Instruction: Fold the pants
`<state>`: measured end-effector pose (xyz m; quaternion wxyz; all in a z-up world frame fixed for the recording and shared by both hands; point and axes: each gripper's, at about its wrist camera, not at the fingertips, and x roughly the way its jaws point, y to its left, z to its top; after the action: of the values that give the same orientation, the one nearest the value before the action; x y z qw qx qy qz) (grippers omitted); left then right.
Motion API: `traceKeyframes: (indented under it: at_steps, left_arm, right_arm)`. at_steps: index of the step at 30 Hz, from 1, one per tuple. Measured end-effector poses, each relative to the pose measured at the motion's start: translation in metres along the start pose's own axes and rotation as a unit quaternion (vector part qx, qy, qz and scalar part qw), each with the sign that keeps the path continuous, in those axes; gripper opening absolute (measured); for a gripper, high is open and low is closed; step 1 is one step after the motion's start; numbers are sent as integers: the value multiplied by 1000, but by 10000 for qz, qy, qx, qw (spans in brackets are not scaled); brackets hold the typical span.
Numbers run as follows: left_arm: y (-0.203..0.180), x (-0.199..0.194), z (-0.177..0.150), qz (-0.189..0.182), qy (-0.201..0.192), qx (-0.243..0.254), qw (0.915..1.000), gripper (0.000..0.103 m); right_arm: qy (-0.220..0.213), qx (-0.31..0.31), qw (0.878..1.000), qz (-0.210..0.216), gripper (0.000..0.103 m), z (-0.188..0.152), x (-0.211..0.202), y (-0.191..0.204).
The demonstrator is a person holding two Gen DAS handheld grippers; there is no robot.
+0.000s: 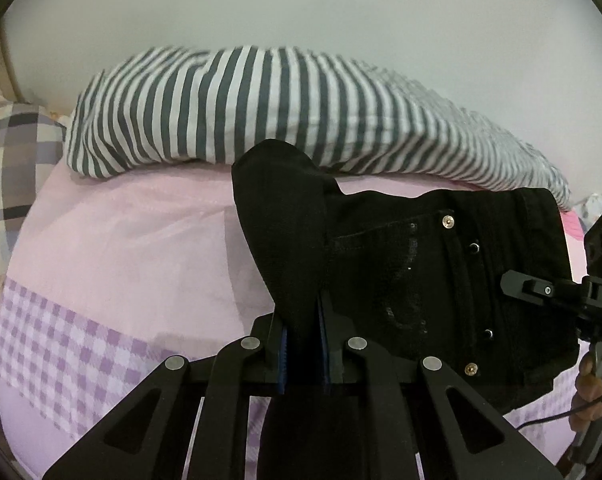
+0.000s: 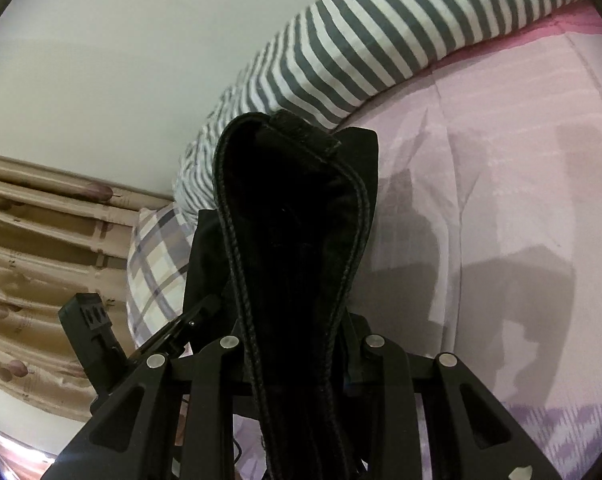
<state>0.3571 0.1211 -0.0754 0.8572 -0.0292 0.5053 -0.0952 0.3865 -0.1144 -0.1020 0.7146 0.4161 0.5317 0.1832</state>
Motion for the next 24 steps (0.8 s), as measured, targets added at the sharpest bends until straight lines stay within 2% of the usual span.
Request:
traceKeyframes:
  at_steps: [4,6,8,9,11,14,15,18,24]
  left_arm:
    - [9,22,-6,137,134,21,9998,17]
    - [12,27,-10,225,126,30,9997,31]
    - [14,31,-15,354,128,69,9993,38]
    - [13,32,-17,393,126,80,9991,40]
    - [12,32,-23,565,68,124,9983,46]
    - [10,30,-32,707,67,168,9973,50]
    - [11,29,-36,732,89,148,9972,52]
    - [12,26,-49,726,92,100,9973,56]
    - [6,4,-69,891,9,116,9960,56]
  right_arm:
    - [-9,-132,9989,-444,28,3,12,-10]
    - [-60,-346,9962,-803,43,0,14,-12]
    - [-136,-566,9909,-1214,49,-4,14,-10]
    - [-156,-626,9896,-1288,51,-7,15,-10]
    - [-228,-695,9876,-1390,55,-14,11,-10]
    - [-287,-720,9854,-1515,59,-27,4,-12]
    - [-300,-686,9852,-1540,63,-31,2,-15]
    - [-342,-525,9864,-1522,64,-43,-8,-25]
    - [-472,-507,9838,-1656,65,-53,-19,-20]
